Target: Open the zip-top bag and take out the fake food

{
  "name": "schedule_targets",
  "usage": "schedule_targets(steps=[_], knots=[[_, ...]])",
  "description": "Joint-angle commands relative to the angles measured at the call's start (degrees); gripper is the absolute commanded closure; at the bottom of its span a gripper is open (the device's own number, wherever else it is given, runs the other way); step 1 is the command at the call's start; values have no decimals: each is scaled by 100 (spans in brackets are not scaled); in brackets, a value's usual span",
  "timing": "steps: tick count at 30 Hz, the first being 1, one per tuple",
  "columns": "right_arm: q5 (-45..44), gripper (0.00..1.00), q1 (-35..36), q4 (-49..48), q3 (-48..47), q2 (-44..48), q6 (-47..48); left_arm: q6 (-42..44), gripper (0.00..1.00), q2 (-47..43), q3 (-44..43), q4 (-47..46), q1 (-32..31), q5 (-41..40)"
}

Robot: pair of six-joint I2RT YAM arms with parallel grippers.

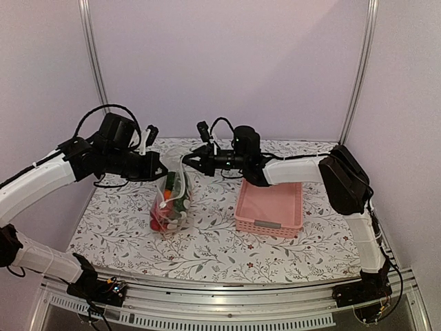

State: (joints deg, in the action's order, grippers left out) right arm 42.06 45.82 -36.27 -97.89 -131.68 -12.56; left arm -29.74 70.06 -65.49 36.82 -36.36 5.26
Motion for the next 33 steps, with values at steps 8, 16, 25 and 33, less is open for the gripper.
schedule_targets(steps=[8,16,25,33], knots=[[-715,52,-559,2059,357,791,-189,-476,100,769,166,-1212,-100,-25],[-926,48,-694,3205,1192,1919,-683,-582,100,1195,127,-1752,-139,40],[-170,55,-594,4004,1418,1910,-1939,-601,100,1474,62,-2078,-269,41],[371,56,-485,3518,1542,1617,-2778,-602,100,1478,147,-2215,-419,-25]])
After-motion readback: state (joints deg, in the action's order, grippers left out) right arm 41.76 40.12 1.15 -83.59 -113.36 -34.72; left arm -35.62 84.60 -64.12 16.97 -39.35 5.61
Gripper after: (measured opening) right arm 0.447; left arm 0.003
